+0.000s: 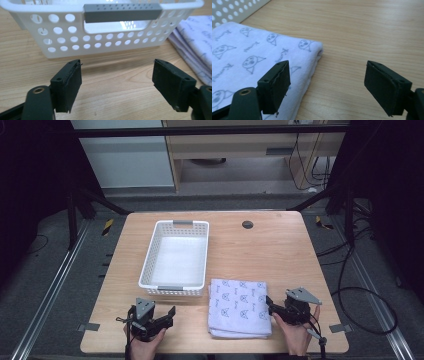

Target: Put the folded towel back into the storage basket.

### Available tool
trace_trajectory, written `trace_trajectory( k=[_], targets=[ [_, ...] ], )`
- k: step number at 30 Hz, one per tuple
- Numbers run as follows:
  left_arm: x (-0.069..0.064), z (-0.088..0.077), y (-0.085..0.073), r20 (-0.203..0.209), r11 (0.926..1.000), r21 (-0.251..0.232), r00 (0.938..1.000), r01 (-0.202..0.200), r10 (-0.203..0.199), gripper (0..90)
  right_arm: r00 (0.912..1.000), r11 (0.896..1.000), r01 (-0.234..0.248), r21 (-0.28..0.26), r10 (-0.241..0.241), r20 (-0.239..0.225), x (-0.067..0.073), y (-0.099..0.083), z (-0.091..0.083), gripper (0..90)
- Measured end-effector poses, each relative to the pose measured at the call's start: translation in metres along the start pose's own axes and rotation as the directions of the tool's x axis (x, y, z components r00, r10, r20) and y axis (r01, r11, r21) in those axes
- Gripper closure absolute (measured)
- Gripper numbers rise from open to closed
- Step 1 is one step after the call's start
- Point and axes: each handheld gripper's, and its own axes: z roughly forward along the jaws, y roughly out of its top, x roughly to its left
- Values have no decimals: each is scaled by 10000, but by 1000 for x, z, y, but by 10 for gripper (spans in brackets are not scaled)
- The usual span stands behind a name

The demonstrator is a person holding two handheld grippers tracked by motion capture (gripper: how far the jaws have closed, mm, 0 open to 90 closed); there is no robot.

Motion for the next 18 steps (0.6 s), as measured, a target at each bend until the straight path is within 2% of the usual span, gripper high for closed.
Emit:
trace_trajectory(
  k=[5, 14, 18],
  targets=[
    [-9, -1, 2, 145, 9997, -92, 9997, -210, 211, 271, 9987, 9995, -301, -82, 297, -404, 0, -4, -4, 220],
    [-28, 0, 4, 579, 9984, -202, 9969, -527, 538, 294, 9977, 9995, -307, -2, 306, -611, 4, -5, -9, 233],
    [-37, 1, 7, 841, 9976, -229, 9942, -652, 669, 296, 9972, 9999, -164, 4, 164, -729, 7, -1, -11, 240]
  ],
)
